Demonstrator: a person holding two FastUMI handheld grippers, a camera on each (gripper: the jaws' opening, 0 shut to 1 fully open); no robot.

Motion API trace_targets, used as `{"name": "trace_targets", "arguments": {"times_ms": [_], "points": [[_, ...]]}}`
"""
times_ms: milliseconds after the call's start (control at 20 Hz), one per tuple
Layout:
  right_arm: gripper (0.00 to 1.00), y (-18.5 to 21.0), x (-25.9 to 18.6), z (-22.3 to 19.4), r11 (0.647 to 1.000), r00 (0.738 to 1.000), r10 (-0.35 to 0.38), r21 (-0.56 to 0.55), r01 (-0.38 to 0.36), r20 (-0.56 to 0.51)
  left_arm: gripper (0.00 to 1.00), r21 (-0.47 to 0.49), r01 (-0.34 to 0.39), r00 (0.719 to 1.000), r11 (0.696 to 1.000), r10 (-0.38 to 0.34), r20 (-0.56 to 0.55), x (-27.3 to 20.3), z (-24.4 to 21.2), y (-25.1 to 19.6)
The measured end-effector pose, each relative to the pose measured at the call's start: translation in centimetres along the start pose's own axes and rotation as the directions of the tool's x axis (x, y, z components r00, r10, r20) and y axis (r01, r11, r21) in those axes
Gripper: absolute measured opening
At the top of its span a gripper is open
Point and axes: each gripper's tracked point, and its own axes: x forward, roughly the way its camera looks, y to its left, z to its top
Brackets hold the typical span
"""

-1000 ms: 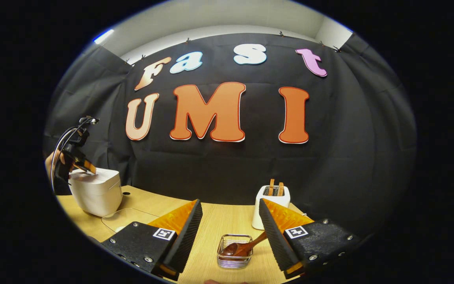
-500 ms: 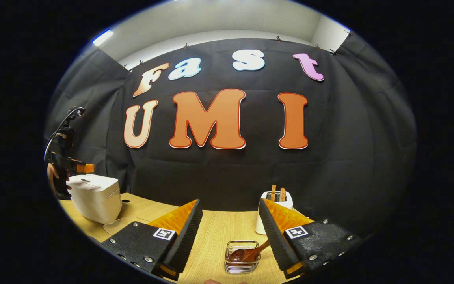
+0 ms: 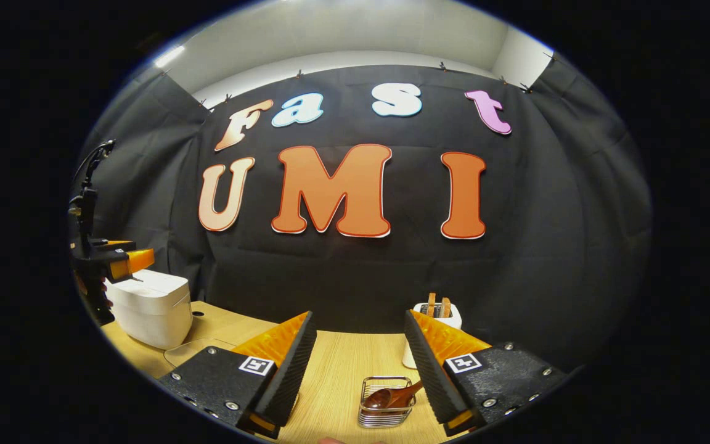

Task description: Close the left gripper, press the button to open the rice cooker; take a wooden spoon from the chopstick holder with the right hand, scoop a spoonful of rice and pour it into the rice cooker, then put the wooden spoon back into the chopstick holder.

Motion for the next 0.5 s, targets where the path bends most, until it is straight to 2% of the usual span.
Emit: {"name": "trace_targets", "arguments": {"times_ms": [150,250,300,350,450,500], "points": [[0.86,-0.7,-0.4,-0.7,1.0,1.0,-0.017,0.007,0.017,-0.012,0.87,0.045,0.026,1.0,0.999,-0.026,-0.011,-0.8,-1.8,-2.0],[0.86,-1.2,-0.6,-0.9,0.999,0.999,-0.034,-0.008,0.034,-0.011,0.91,0.027,0.045,0.999,0.999,-0.044,-0.027,-0.9,-2.3,-2.6],[0.86,-1.4,-0.8,-1.0,0.999,0.999,-0.042,-0.01,0.041,-0.011,0.87,0.014,0.062,0.998,0.998,-0.061,-0.027,-1.1,-2.5,-3.0],[0.86,-1.5,-1.0,-1.1,0.999,0.999,-0.046,-0.01,0.046,-0.008,0.92,0.009,0.07,0.997,0.997,-0.07,-0.016,-1.6,-2.4,-3.4],[0.86,-1.9,-1.4,-1.9,0.999,0.999,-0.054,0.008,0.054,-0.007,0.92,0.032,0.061,0.998,0.998,-0.061,-0.002,-1.4,-2.4,-3.0],[0.86,-2.1,-1.5,-2.2,0.998,0.998,-0.057,0.021,0.057,-0.011,0.87,0.035,0.046,0.999,0.998,-0.046,-0.007,-1.4,-2.5,-2.8]]}}
